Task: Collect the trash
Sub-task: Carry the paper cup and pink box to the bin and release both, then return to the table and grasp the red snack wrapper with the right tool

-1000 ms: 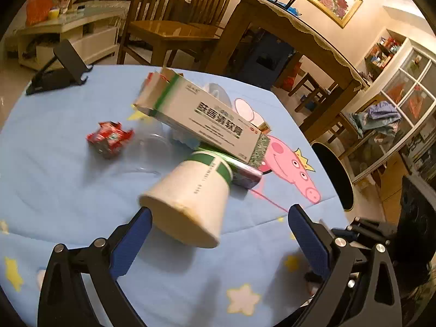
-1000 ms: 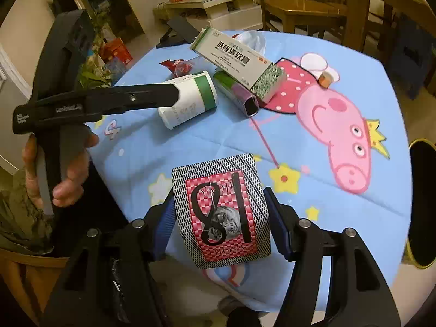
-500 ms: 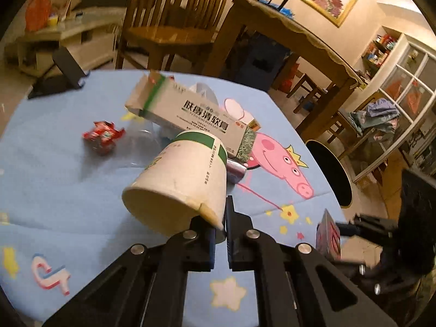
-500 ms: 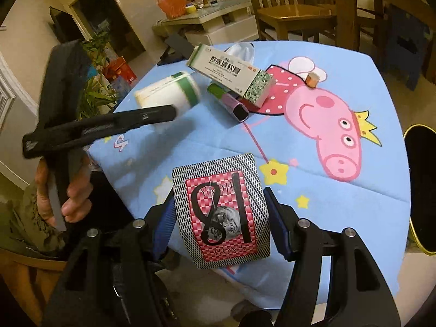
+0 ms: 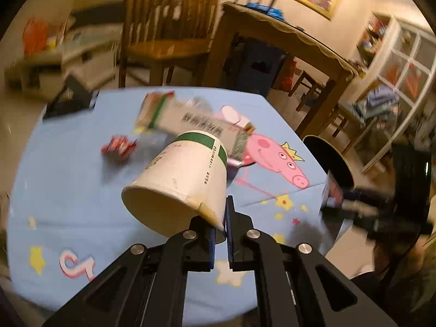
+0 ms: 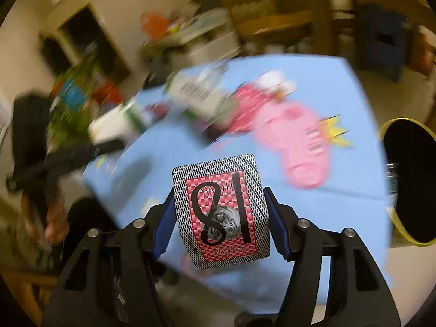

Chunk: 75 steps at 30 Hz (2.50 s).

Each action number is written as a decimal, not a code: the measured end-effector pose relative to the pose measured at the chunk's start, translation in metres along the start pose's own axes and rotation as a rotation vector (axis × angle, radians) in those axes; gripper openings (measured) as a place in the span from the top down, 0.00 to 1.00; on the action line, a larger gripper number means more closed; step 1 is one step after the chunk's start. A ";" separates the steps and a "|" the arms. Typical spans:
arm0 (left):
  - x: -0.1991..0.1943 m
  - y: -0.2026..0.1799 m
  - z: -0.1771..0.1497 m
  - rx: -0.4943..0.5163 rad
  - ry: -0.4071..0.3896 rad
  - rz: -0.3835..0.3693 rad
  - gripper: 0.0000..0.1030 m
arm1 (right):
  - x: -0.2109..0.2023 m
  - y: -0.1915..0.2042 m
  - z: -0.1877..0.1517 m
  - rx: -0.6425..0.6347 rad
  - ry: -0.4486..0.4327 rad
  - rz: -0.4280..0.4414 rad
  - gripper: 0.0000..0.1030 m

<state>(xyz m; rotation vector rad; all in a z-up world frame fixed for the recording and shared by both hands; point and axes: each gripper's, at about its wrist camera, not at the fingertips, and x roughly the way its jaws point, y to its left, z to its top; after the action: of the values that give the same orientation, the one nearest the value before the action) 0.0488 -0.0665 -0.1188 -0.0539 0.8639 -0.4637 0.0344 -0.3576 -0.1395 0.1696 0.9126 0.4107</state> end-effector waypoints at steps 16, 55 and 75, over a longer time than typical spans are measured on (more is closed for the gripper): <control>0.078 -0.175 0.051 0.367 -0.028 -0.041 0.94 | -0.067 -0.164 0.008 0.357 -0.345 -0.531 0.42; 0.172 -0.268 0.046 0.529 0.060 0.008 0.06 | -0.196 -0.239 -0.077 0.689 -0.699 -0.624 0.05; 0.033 -0.044 0.025 0.178 -0.094 0.301 0.06 | -0.026 -0.081 -0.004 0.213 -0.360 -0.565 0.05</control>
<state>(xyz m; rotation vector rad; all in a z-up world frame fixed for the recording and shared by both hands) 0.0692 -0.1236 -0.1160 0.2142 0.7208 -0.2513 0.0391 -0.4422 -0.1487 0.1657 0.6097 -0.2385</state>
